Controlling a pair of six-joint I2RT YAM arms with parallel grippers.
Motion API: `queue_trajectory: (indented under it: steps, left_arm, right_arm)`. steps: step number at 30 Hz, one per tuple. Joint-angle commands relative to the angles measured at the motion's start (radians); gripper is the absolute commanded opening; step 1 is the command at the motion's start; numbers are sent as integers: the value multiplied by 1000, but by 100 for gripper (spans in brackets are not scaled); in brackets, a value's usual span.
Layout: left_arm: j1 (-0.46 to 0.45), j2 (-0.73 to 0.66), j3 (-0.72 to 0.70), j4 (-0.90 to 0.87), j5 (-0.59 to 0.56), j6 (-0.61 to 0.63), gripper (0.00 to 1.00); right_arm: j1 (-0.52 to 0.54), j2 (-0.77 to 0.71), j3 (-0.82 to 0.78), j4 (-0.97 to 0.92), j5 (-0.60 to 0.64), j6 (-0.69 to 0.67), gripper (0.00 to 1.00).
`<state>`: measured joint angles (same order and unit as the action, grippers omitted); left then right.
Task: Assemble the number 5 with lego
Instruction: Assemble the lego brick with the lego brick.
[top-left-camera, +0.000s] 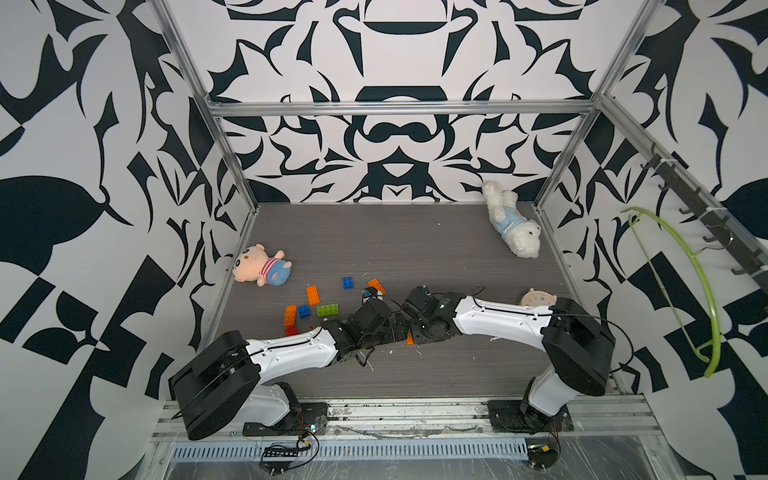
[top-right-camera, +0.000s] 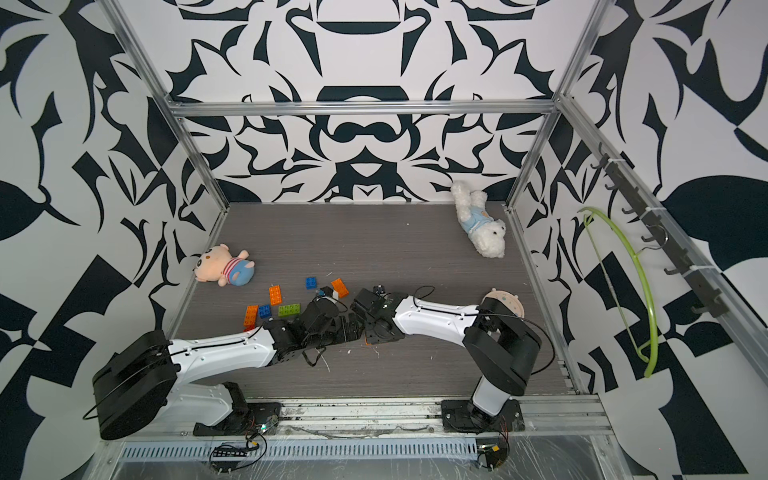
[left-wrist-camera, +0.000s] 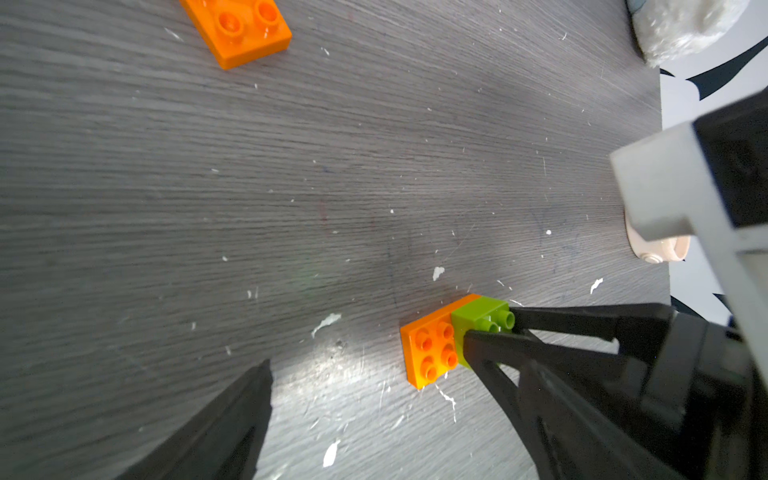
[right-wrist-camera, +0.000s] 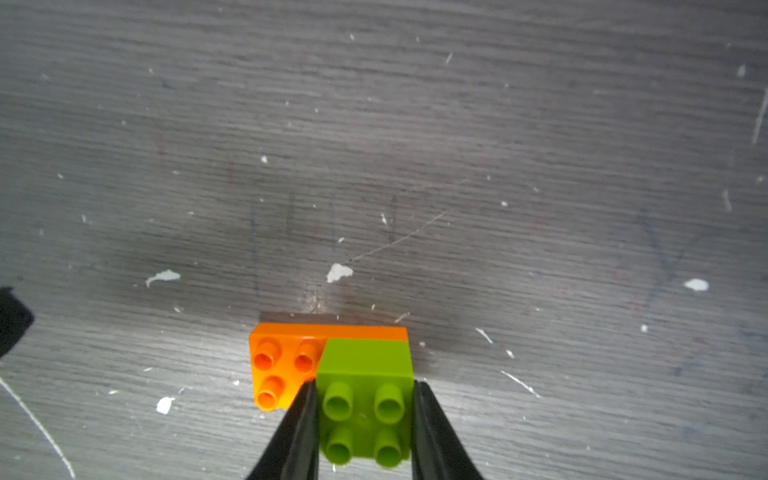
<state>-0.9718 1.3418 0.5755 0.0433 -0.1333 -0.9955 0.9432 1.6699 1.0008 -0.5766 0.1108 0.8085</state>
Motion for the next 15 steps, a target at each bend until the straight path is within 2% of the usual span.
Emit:
queue_trajectory:
  steps: [1, 15]
  left_arm:
    - [-4, -28, -3, -38, -26, 4, 99]
    - [13, -110, 70, -210, -202, -12, 99]
  right_arm:
    - [-7, 86, -10, -57, 9, -20, 29]
    - [-121, 143, 122, -76, 17, -33, 29]
